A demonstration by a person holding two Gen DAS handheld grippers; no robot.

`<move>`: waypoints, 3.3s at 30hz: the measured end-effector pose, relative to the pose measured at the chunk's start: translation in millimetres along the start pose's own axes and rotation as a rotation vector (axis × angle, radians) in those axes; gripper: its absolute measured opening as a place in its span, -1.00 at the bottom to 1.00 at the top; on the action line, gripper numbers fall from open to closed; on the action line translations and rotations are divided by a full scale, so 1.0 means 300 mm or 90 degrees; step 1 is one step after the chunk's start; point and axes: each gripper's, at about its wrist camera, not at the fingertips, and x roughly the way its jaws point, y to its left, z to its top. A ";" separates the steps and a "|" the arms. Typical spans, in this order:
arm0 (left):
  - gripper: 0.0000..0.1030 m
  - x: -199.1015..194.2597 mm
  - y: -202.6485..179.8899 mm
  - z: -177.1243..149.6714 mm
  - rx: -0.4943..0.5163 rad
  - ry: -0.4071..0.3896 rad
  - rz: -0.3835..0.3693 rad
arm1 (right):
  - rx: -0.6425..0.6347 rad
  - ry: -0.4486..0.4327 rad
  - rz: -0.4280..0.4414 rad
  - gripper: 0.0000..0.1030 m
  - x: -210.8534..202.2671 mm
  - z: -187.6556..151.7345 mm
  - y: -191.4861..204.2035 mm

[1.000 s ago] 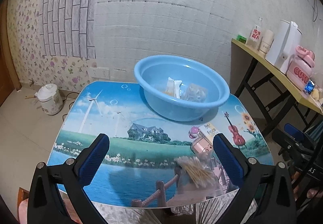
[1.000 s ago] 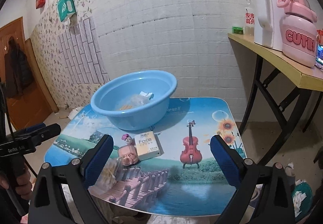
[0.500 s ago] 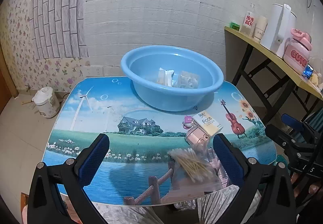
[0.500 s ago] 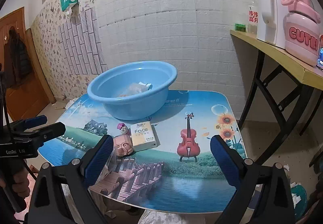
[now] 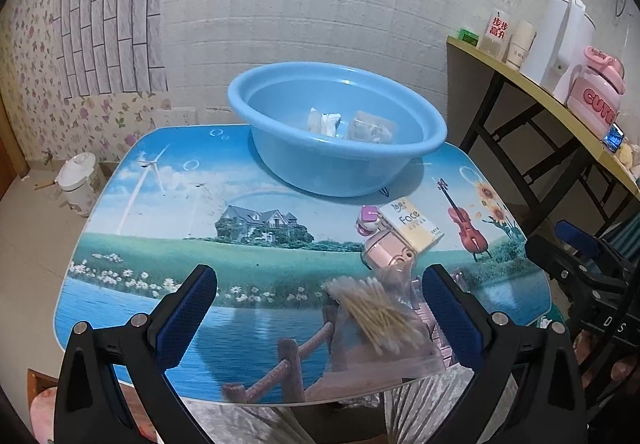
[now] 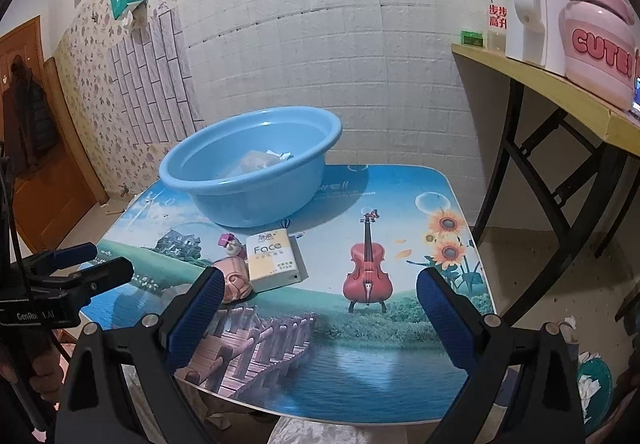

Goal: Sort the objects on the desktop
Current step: 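Grasp the bag of cotton swabs with the left tool and lift it, then hold the swab bag with the left tool while the right tool reaches the Face tissue pack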

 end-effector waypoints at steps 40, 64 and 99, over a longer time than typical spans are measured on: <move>1.00 0.134 -0.032 -0.127 0.014 0.044 0.008 | 0.032 0.048 -0.004 0.89 0.091 -0.040 -0.061; 0.20 0.195 -0.057 -0.122 0.044 0.053 0.030 | 0.035 0.060 -0.003 0.89 0.124 -0.047 -0.061; 0.17 0.226 0.133 -0.059 -0.015 0.029 0.066 | 0.016 0.147 0.013 0.89 0.462 0.008 0.059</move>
